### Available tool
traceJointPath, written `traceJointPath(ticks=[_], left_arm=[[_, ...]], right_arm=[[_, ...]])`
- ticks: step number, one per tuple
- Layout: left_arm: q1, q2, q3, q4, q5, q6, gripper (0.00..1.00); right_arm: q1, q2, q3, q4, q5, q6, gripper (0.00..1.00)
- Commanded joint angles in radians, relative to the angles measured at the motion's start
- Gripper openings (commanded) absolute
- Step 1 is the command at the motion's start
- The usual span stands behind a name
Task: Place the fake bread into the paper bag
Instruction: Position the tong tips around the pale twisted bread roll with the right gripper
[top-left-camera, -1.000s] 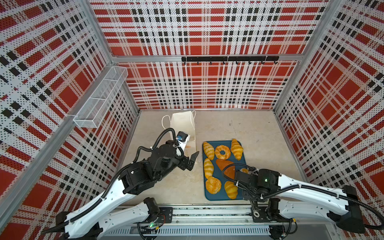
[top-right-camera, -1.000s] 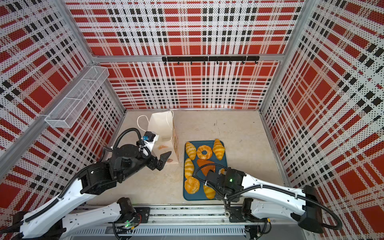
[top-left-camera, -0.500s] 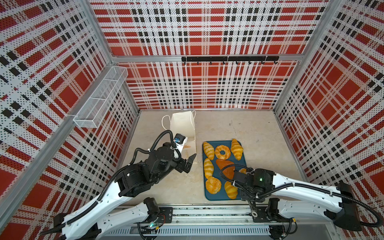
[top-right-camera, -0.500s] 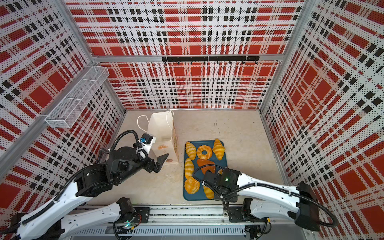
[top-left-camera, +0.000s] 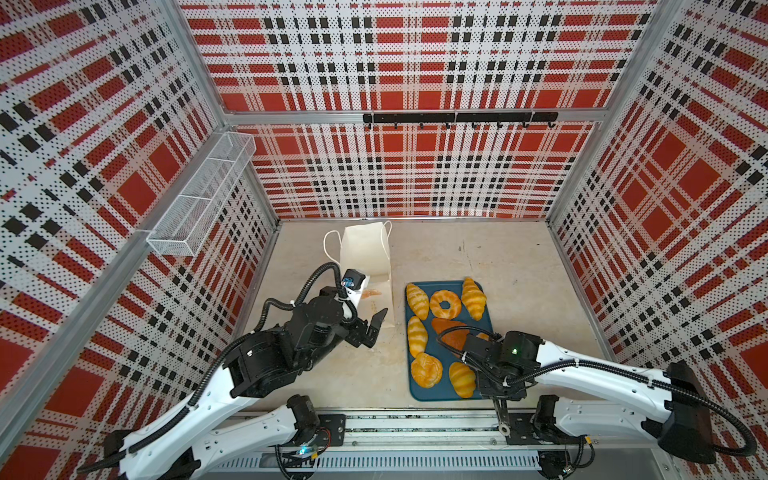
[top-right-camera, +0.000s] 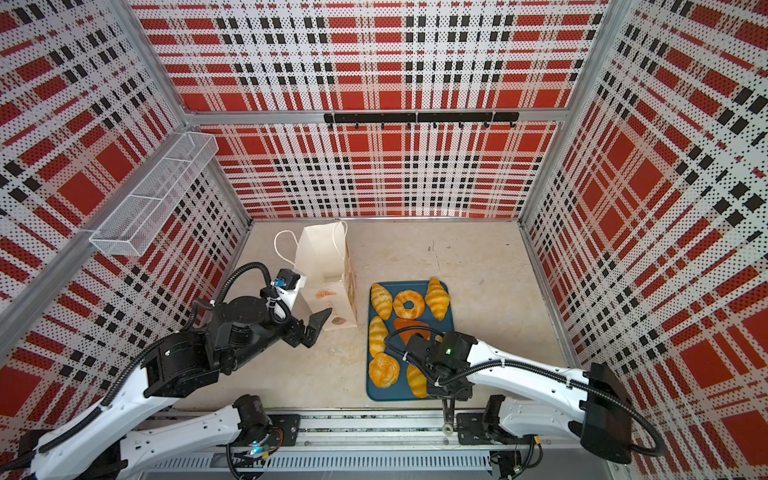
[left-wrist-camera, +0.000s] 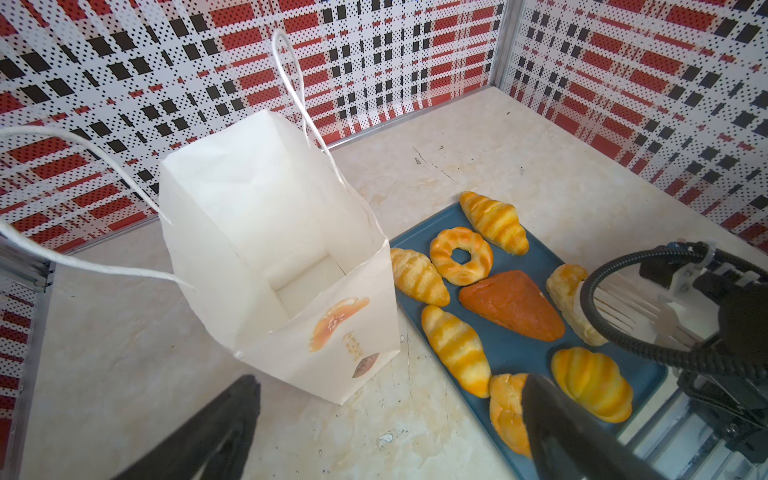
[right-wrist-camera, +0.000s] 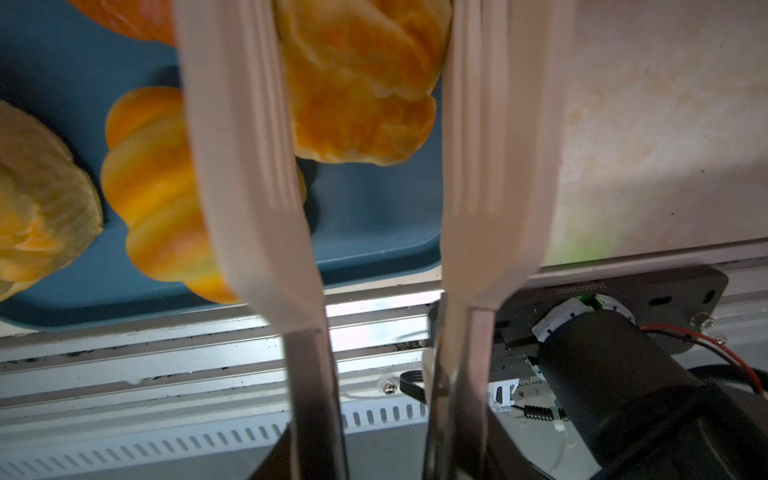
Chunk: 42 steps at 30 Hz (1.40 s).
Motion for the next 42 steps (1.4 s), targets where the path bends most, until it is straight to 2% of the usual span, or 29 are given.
traceJointPath(ticks=[1, 6, 10, 14, 16, 18, 21, 36, 42], left_arm=[[-0.005, -0.014, 0.01, -0.032, -0.026, -0.02, 0.99], [-0.004, -0.034, 0.008, -0.039, -0.031, -0.025, 0.99], [-0.003, -0.045, 0.006, -0.041, -0.046, -0.027, 0.99], [-0.003, -0.049, -0.002, -0.04, -0.054, -0.027, 0.99], [-0.003, -0.051, -0.008, -0.04, -0.051, -0.03, 0.99], [-0.002, -0.054, -0.013, -0.04, -0.046, -0.038, 0.99], [-0.003, -0.058, -0.019, -0.04, -0.042, -0.045, 0.99], [-0.003, -0.1, -0.03, -0.07, -0.062, -0.053, 0.99], [0.008, -0.124, -0.036, -0.075, -0.102, -0.057, 0.99]], right_arm=[[-0.01, -0.035, 0.005, -0.017, 0.01, -0.019, 0.38], [-0.01, -0.075, -0.001, 0.009, 0.016, -0.021, 0.34], [-0.019, -0.079, 0.011, -0.001, 0.027, -0.044, 0.34], [-0.045, -0.06, 0.018, -0.023, 0.019, -0.085, 0.41], [-0.051, -0.045, 0.026, -0.05, 0.031, -0.092, 0.5], [-0.052, -0.041, 0.031, -0.054, 0.031, -0.096, 0.55], [-0.053, -0.047, 0.03, -0.042, 0.03, -0.095, 0.56], [-0.059, 0.033, 0.026, 0.008, -0.026, -0.137, 0.46], [-0.065, -0.008, 0.033, -0.006, -0.012, -0.14, 0.34]])
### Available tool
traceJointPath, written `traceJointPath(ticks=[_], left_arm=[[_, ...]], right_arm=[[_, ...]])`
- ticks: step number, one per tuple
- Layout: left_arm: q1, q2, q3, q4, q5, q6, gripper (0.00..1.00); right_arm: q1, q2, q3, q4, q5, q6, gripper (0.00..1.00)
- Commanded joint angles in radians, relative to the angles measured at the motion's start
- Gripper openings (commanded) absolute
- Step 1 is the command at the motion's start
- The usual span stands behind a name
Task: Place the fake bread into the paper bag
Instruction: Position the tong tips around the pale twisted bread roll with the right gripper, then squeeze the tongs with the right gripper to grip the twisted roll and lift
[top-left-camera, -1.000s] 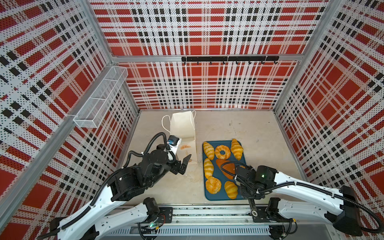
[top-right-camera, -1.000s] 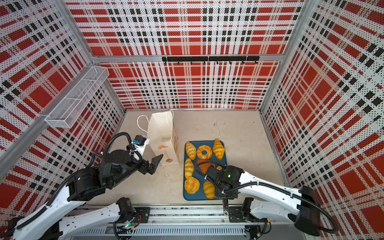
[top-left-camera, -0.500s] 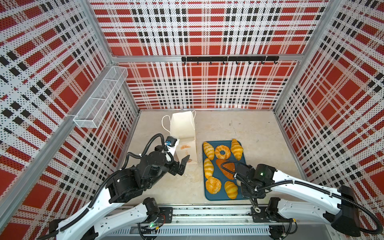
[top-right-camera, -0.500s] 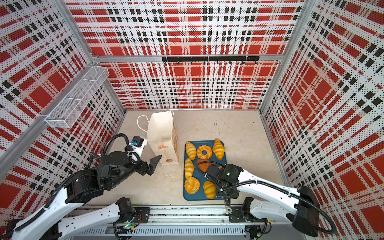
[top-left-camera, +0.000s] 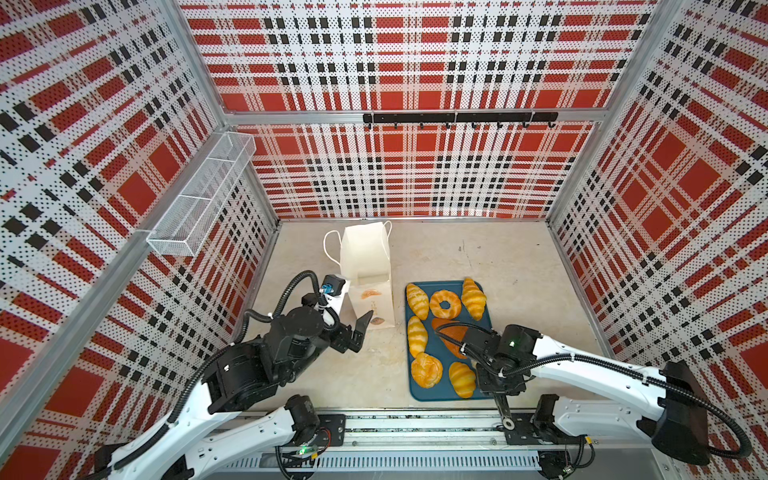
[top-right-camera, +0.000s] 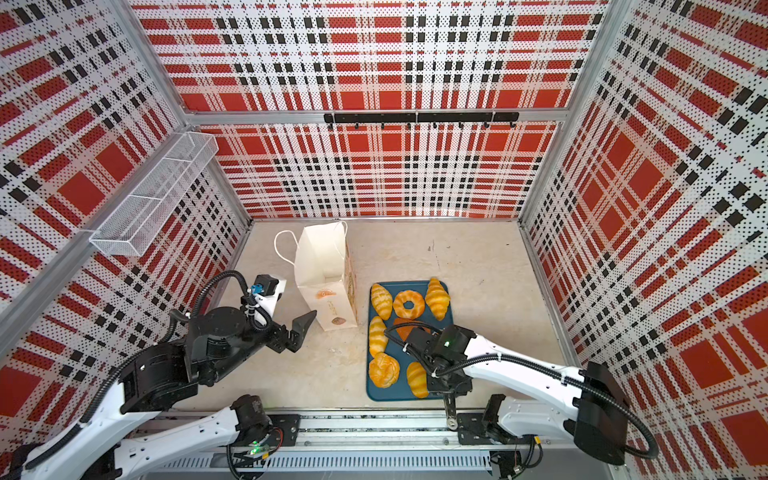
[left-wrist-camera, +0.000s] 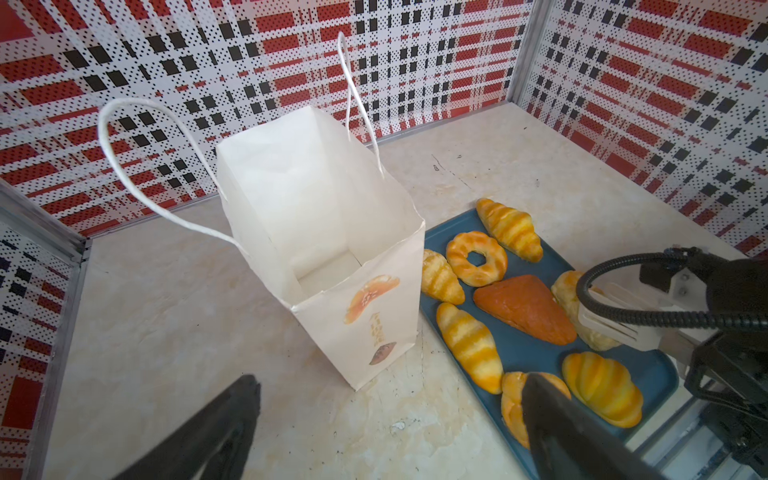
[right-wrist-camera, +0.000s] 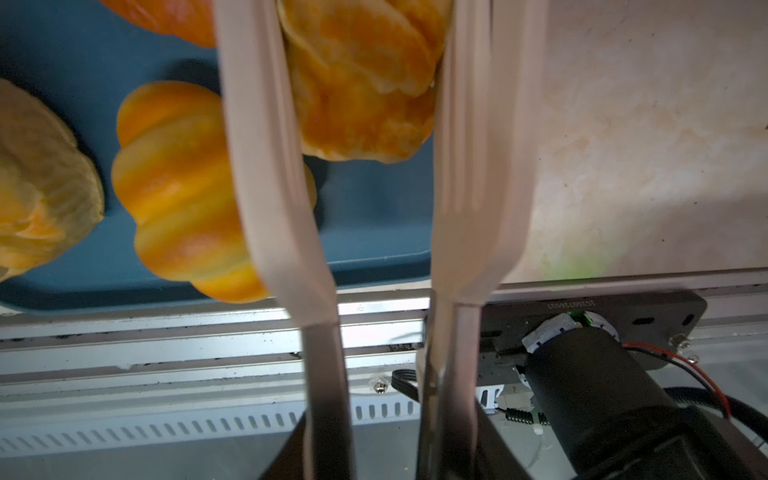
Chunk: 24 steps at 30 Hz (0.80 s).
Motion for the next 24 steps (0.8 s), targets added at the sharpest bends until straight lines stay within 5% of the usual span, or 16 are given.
traceJointPath(ticks=[1, 24], left_arm=[[0.011, -0.022, -0.01, -0.02, -0.048, -0.026, 0.99], [0.359, -0.056, -0.019, -0.068, 0.176, -0.103, 0.99]], right_arm=[[-0.008, -0.047, 0.019, -0.015, 0.019, -0.002, 0.32], [-0.029, -0.212, 0.21, -0.104, 0.151, -0.105, 0.29]])
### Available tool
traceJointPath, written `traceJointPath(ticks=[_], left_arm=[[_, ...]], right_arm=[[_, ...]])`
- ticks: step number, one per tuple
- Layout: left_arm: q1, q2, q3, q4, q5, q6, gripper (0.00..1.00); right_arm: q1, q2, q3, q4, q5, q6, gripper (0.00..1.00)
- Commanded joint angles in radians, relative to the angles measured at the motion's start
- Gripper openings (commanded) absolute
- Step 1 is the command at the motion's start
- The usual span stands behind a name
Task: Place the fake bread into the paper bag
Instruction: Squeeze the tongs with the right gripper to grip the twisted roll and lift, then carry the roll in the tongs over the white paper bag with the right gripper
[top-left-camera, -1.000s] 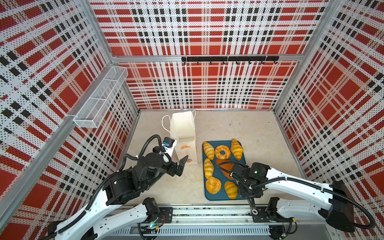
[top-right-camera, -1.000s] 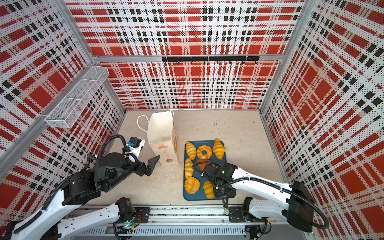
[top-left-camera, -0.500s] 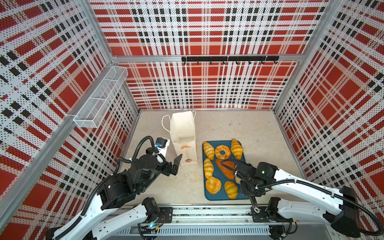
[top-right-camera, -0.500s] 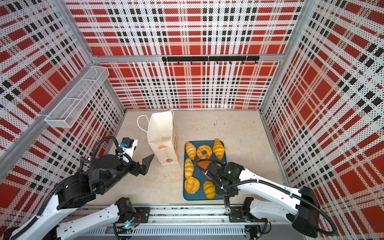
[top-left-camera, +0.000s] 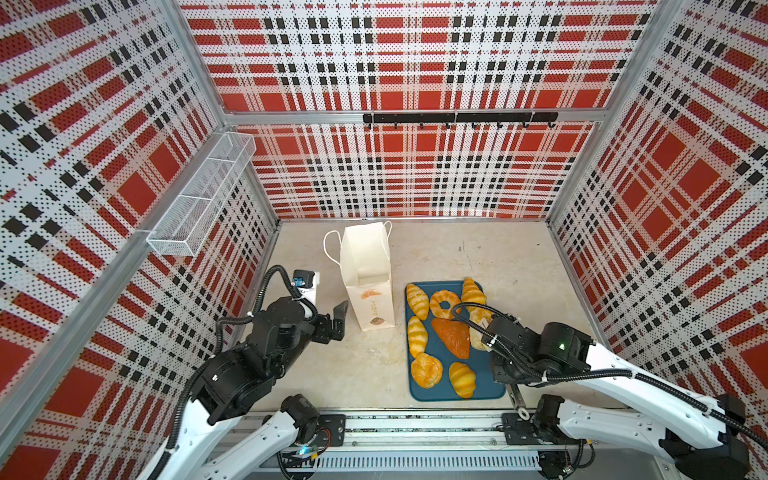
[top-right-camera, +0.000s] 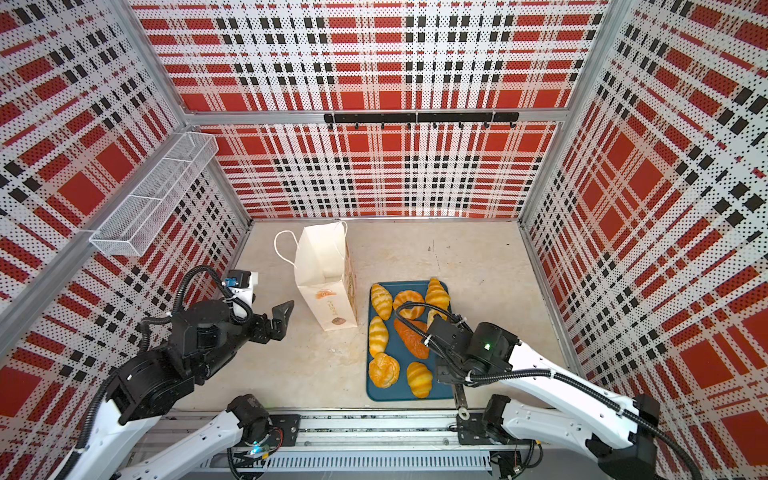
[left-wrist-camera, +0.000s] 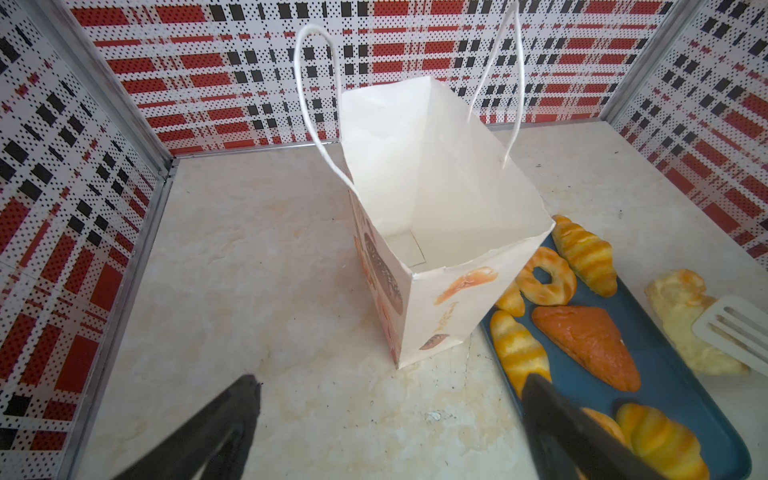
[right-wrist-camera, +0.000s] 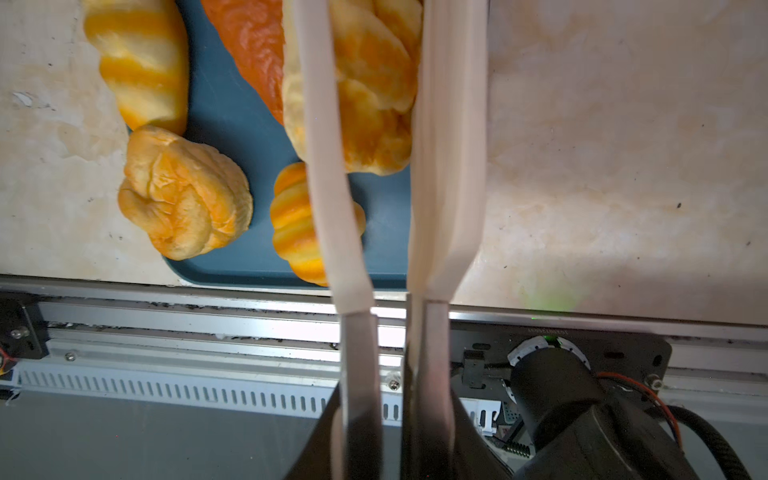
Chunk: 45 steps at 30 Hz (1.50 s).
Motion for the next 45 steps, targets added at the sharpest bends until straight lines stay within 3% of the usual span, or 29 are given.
traceJointPath(ticks=[1, 15, 22, 34, 45], left_arm=[[0.03, -0.009, -0.015, -0.001, 0.062, -0.043, 0.99], [0.088, 0.013, -0.033, 0.032, 0.104, -0.098, 0.99], [0.092, 0.045, -0.046, 0.073, 0.121, -0.123, 0.99], [0.107, 0.099, -0.034, 0.112, 0.145, -0.174, 1.0], [0.115, 0.111, -0.038, 0.104, 0.122, -0.194, 0.99]], right_arm=[[-0.004, -0.017, 0.053, -0.001, 0.046, -0.04, 0.29], [-0.066, -0.064, 0.17, 0.059, 0.028, -0.223, 0.29], [-0.096, 0.004, 0.286, 0.108, -0.026, -0.366, 0.31], [-0.196, 0.134, 0.501, 0.231, -0.237, -0.595, 0.31], [-0.197, 0.317, 0.733, 0.294, -0.383, -0.674, 0.29]])
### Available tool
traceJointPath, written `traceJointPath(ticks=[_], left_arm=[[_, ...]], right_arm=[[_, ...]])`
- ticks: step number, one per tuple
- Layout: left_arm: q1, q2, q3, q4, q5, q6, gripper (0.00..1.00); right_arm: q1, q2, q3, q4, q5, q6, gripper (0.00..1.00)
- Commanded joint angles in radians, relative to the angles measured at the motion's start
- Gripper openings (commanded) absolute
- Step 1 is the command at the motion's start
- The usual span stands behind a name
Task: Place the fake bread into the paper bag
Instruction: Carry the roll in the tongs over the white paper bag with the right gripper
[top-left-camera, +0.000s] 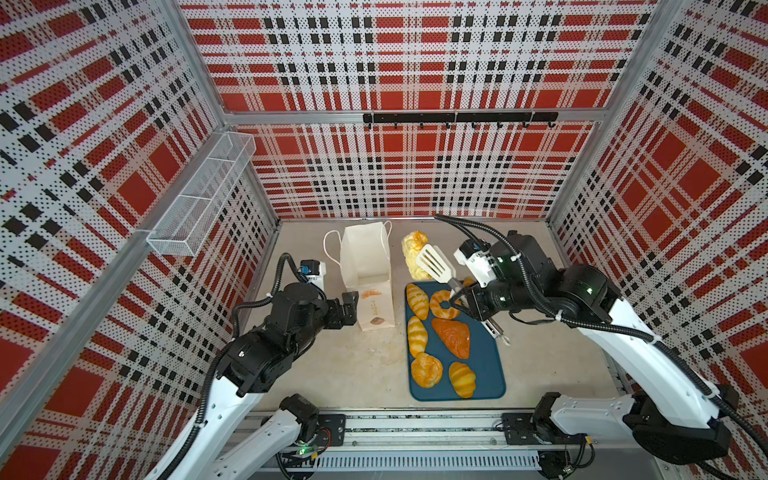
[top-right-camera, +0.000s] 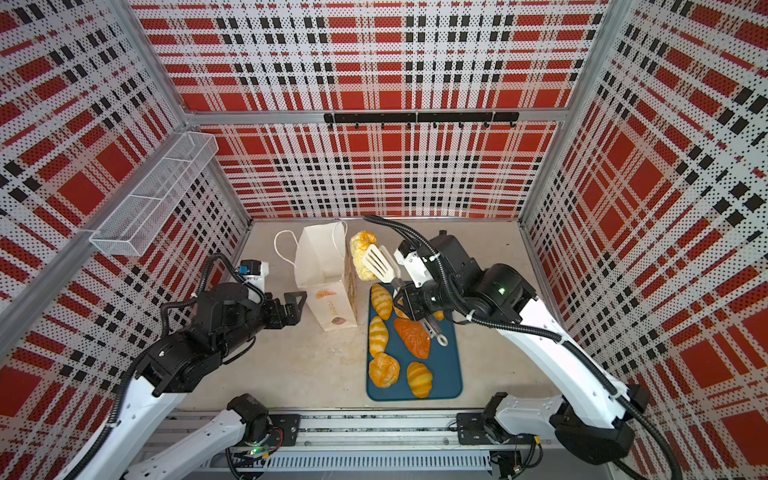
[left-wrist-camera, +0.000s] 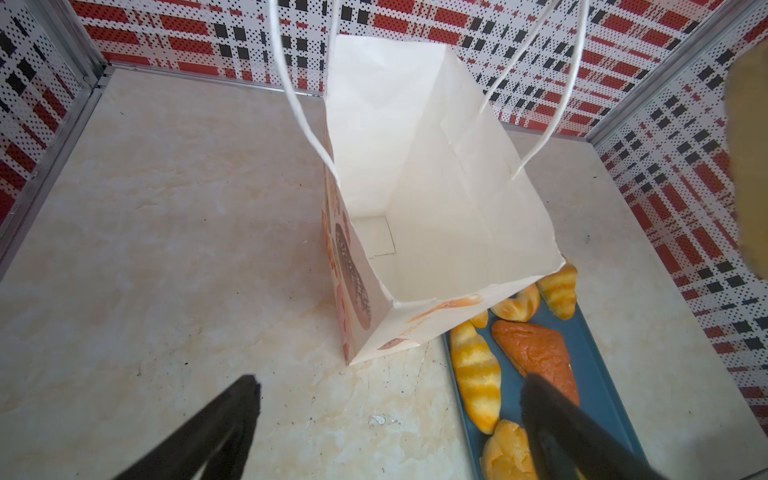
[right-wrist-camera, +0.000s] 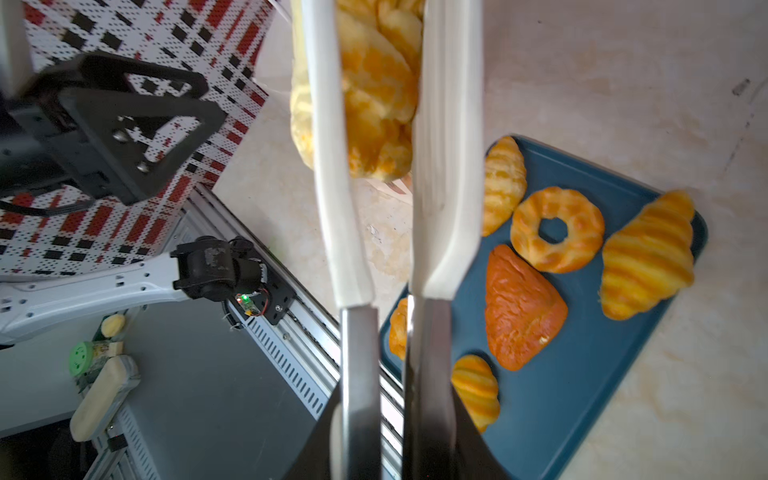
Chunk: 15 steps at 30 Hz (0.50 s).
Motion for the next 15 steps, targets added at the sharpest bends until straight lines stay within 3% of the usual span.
traceJointPath(ticks=[1, 9, 15], left_arm=[[0.009, 0.0, -0.003, 0.014, -0.024, -0.024, 0.99], [0.015, -0.004, -0.016, 0.001, -0.017, -0.033, 0.99], [0.018, -0.003, -0.01, -0.008, -0.017, -0.022, 0.99]], right_arm=[[-0.002, 0.021, 0.072, 0.094, -0.08, -0.046, 0.29], [0.0, 0.187, 0.203, 0.146, -0.155, -0.065, 0.27], [0.02, 0.265, 0.253, 0.17, -0.147, -0.066, 0.28]])
